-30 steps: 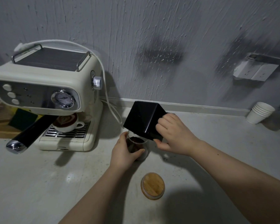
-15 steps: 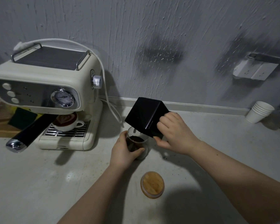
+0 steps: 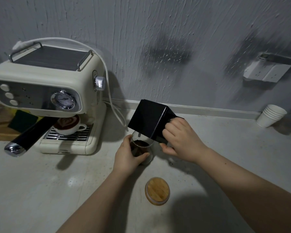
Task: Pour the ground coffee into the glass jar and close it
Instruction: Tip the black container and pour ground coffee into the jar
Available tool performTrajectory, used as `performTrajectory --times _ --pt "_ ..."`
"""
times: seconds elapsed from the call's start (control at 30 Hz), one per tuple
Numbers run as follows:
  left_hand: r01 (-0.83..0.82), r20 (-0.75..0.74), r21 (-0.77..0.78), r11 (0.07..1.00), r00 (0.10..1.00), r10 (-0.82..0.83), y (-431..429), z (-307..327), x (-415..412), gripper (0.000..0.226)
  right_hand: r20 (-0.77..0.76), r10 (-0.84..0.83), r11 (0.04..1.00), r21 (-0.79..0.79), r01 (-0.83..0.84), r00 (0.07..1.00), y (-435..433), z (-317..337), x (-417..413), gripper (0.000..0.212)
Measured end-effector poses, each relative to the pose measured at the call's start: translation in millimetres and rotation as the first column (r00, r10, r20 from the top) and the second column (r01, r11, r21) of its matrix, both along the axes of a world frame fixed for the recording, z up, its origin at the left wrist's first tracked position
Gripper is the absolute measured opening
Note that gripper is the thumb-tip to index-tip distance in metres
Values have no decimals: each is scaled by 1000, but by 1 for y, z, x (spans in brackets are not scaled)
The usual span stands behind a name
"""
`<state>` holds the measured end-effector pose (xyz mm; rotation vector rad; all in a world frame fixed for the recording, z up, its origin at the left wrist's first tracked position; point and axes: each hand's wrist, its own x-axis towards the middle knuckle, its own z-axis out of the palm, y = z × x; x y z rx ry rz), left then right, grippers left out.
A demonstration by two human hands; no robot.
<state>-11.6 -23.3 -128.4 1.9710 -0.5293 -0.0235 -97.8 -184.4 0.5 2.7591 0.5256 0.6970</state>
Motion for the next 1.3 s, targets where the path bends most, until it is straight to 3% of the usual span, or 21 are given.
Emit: performTrajectory --times 0.1,0.37,0.5,0.67,0.73,0.83,0.97,1.1,1.17,1.3 --pt "5 0 -1 1000 1000 -5 1 1 0 82 -21 13 998 -61 -15 1000 1 0 0 20" --pt "17 -15 -5 1000 1000 -17 2 2 -1 81 -22 19 999 -49 -20 1000 3 1 1 22" --pt "8 -15 -6 1000 1000 -8 1 4 -2 81 -7 -17 997 70 17 1000 -1 -3 0 23" --pt "18 -31 -1 1000 999 -18 1 5 -1 79 -22 -162 903 399 157 987 -6 -7 -5 30" --pt "19 -39 3 1000 999 -19 1 6 -2 80 -38 -210 815 545 196 977 -11 -10 -6 30" --pt "22 -48 -13 1000 999 -23 1 5 -2 81 -111 -297 597 754 275 948 -21 -20 -9 31" --pt "16 -52 -1 1000 999 -16 1 4 -2 84 -280 -373 206 905 373 885 -36 -45 -14 30" --pt "9 -64 15 1000 998 -8 1 3 -2 87 -411 -338 -179 911 371 847 -49 -69 -9 34" --pt "2 -50 30 1000 999 -1 1 2 -2 87 -460 -324 -278 882 381 827 -54 -78 -4 32" --pt "-3 -32 51 999 999 5 2 2 -1 87 -516 -296 -388 834 392 804 -63 -93 3 30"
